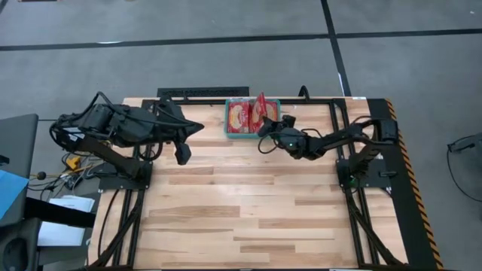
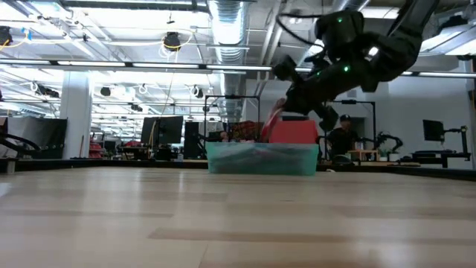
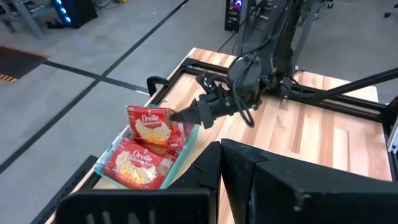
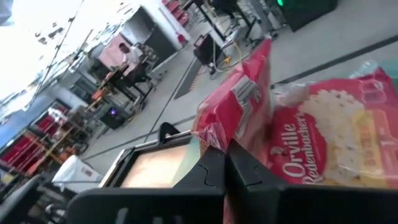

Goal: Sort popcorn bags into baskets
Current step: Put the red popcorn bag into the green bin

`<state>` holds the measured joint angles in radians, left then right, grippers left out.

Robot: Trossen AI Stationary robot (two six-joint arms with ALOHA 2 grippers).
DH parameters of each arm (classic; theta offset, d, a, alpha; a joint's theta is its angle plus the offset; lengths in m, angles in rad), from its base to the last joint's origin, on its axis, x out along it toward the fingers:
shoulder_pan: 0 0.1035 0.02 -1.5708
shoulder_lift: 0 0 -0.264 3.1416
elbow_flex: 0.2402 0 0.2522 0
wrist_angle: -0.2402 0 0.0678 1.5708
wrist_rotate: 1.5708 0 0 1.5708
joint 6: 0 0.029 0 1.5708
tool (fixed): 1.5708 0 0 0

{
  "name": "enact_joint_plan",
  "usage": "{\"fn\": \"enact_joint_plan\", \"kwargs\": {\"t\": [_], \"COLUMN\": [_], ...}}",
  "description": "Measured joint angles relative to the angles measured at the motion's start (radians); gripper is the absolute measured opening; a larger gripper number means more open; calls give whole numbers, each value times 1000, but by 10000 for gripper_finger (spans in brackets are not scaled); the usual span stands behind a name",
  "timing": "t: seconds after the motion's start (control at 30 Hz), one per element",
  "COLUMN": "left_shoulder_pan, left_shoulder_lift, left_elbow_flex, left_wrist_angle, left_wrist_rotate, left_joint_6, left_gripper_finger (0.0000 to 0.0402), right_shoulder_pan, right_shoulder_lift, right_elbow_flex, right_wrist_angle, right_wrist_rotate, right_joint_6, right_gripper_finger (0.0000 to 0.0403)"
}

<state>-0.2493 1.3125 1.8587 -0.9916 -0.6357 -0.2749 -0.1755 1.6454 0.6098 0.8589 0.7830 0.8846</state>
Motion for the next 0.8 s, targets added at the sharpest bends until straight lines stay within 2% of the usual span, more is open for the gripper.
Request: {"fn": "enact_joint_plan", "kwargs": {"t": [0.2, 0.37, 0.63, 0.8], "left_shoulder_pan": [0, 0, 0, 0], "left_shoulder_lift": [2, 2, 2, 2], "left_elbow_flex": [0, 0, 0, 0], "left_wrist_angle": [-15, -32, -51, -78], "left_wrist_rotate": [0, 1, 3, 3], "left_joint_6": [-18, -22, -22, -23], "left_gripper_finger": [0, 0, 0, 0], "right_shoulder_pan": [-3, 0, 1, 1], "right_shoulder_lift": [45, 40, -1, -62], "right_elbow_flex": [0, 0, 0, 0], "right_wrist_angle": [8, -19, -63, -211], "right_wrist_rotate": [27, 27, 25, 3], "right_joint_6": [39, -18, -121, -159], "right_gripper_finger": [41, 77, 176, 232]}}
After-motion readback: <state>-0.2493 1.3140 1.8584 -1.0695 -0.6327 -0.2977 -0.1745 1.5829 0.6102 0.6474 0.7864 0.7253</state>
